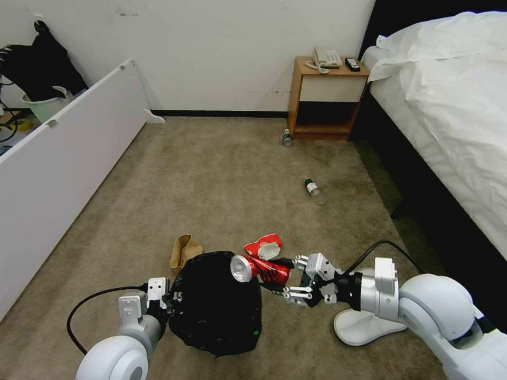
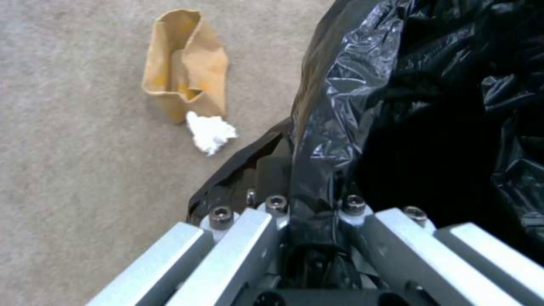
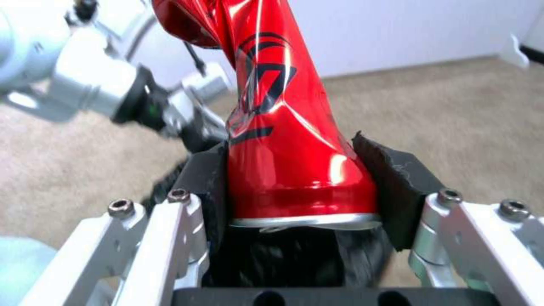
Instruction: Pick up the trash bin, then pick up the garbage from the floor and place it into the trash bin.
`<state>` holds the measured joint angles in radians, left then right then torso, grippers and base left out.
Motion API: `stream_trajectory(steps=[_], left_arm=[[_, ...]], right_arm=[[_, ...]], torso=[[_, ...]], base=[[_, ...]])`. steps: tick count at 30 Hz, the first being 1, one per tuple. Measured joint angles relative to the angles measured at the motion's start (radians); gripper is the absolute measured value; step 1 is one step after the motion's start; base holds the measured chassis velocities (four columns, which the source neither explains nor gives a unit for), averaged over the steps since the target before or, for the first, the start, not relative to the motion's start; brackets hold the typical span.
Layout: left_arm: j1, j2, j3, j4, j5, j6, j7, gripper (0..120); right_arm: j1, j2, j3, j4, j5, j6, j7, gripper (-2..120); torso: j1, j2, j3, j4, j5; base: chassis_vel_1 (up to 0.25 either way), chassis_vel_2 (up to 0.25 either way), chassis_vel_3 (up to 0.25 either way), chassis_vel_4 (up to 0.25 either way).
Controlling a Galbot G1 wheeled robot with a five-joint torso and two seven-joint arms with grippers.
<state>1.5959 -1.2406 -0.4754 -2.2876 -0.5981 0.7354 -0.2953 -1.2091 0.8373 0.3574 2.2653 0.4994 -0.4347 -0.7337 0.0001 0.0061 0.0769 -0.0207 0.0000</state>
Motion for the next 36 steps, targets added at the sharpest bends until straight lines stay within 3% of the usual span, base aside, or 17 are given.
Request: stream_trajectory(steps=[10, 27, 30, 32, 36], left_arm=[[0.013, -0.019, 0.037, -0.027, -0.003, 0.0, 0.01, 1], [0.028, -0.011, 0.022, -0.066, -0.011, 0.0, 0.017, 1], [0.033, -0.01, 0.021, -0.073, -0.013, 0.0, 0.018, 1], [0.043, -0.005, 0.021, -0.084, -0.014, 0.0, 0.02, 1], [0.052, 0.002, 0.02, -0.093, -0.016, 0.0, 0.02, 1]], right_arm=[[0.03, 0.023, -0.081, -0.005, -0.001, 0.01, 0.001, 51], [-0.01, 0.016, -0.08, -0.046, -0.067, 0.021, -0.015, 51], [-0.016, 0.015, -0.078, -0.05, -0.074, 0.021, -0.016, 59], [-0.021, 0.013, -0.072, -0.053, -0.08, 0.022, -0.017, 73], [-0.023, 0.011, -0.066, -0.054, -0.08, 0.023, -0.018, 83]], torso=[[0.0, 0.0, 0.0, 0.0, 0.0], [0.0, 0.0, 0.0, 0.0, 0.0], [0.0, 0.0, 0.0, -0.0001, 0.0], [0.0, 0.0, 0.0, 0.0, 0.0], [0.0, 0.0, 0.0, 0.0, 0.0]], base=[[0.0, 0.0, 0.0, 0.0], [0.0, 0.0, 0.0, 0.0], [0.0, 0.0, 0.0, 0.0], [0.0, 0.0, 0.0, 0.0], [0.0, 0.0, 0.0, 0.0]])
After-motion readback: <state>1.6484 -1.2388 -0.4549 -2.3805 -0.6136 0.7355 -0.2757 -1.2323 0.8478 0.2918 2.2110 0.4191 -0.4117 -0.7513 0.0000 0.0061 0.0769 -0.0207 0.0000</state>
